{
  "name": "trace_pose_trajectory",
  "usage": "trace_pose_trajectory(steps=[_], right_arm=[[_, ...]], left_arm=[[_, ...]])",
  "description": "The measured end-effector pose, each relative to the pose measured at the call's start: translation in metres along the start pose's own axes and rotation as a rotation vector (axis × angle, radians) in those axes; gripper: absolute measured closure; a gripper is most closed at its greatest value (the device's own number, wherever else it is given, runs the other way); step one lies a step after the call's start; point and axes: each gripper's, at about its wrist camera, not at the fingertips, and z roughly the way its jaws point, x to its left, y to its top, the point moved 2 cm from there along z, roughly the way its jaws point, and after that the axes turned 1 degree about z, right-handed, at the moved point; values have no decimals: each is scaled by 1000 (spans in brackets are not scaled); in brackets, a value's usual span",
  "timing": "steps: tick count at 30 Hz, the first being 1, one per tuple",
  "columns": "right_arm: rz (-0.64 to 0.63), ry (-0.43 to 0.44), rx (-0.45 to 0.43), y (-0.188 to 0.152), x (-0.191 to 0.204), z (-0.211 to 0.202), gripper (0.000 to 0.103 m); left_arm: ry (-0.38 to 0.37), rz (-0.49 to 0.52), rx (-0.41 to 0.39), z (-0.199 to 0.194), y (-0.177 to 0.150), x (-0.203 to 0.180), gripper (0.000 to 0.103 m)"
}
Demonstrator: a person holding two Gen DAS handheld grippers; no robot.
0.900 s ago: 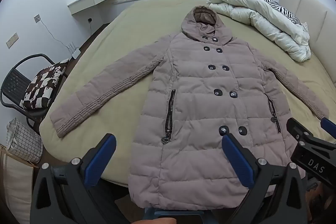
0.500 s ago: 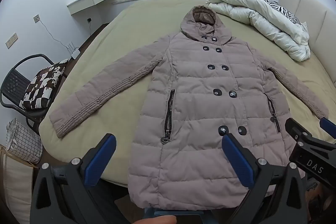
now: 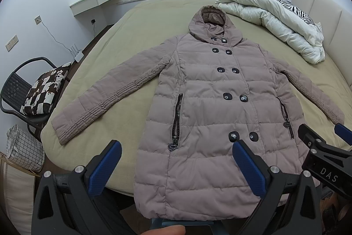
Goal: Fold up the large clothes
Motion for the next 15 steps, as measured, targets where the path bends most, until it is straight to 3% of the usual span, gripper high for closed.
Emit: trace_pose_trajectory(steps=[15], right_arm=[[1, 0, 3, -1, -1, 1, 0]], left_arm=[[0, 2, 1, 0, 1, -1, 0]])
